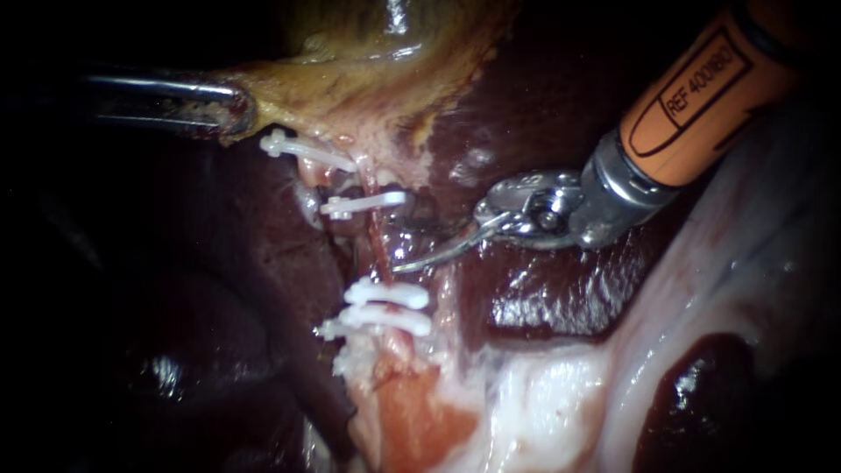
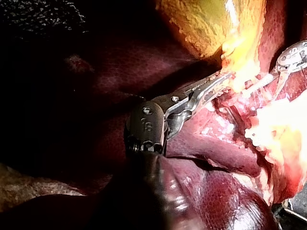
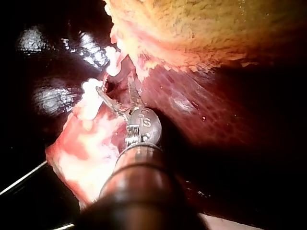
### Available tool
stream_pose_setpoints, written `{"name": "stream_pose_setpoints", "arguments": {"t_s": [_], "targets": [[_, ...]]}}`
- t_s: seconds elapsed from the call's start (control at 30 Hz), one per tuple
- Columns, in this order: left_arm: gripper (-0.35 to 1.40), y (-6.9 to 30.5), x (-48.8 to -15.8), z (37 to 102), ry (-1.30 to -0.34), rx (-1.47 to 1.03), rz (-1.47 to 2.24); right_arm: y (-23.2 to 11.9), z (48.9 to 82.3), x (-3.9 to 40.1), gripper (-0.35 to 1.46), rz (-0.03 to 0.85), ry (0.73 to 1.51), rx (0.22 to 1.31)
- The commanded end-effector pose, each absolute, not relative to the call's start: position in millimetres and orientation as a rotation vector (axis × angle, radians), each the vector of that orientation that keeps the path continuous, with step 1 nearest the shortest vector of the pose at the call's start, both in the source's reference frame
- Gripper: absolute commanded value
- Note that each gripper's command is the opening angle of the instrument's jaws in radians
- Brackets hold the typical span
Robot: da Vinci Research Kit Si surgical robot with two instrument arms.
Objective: Go to the cutting position right tube
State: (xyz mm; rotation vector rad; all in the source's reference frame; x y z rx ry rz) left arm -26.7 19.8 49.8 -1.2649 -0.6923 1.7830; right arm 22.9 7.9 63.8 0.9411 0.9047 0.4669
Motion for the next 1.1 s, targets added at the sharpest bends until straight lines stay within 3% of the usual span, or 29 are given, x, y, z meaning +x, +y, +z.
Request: {"name": "stream_pose_setpoints", "arguments": {"t_s": [0.03, 0.57, 1.1], "targets": [[-0.35, 19.8, -26.7, 49.8, -0.692, -1.265, 1.783, 7.8, 63.9, 23.1, 1.41, 0.465, 0.905, 0.943], [-0.35, 19.8, -26.7, 49.8, -0.692, -1.265, 1.783, 7.0, 63.4, 28.5, 1.40, 0.483, 0.951, 0.959], [-0.35, 19.8, -26.8, 49.8, -0.692, -1.265, 1.783, 5.9, 60.3, 29.6, 1.40, 0.465, 1.006, 1.018]]}}
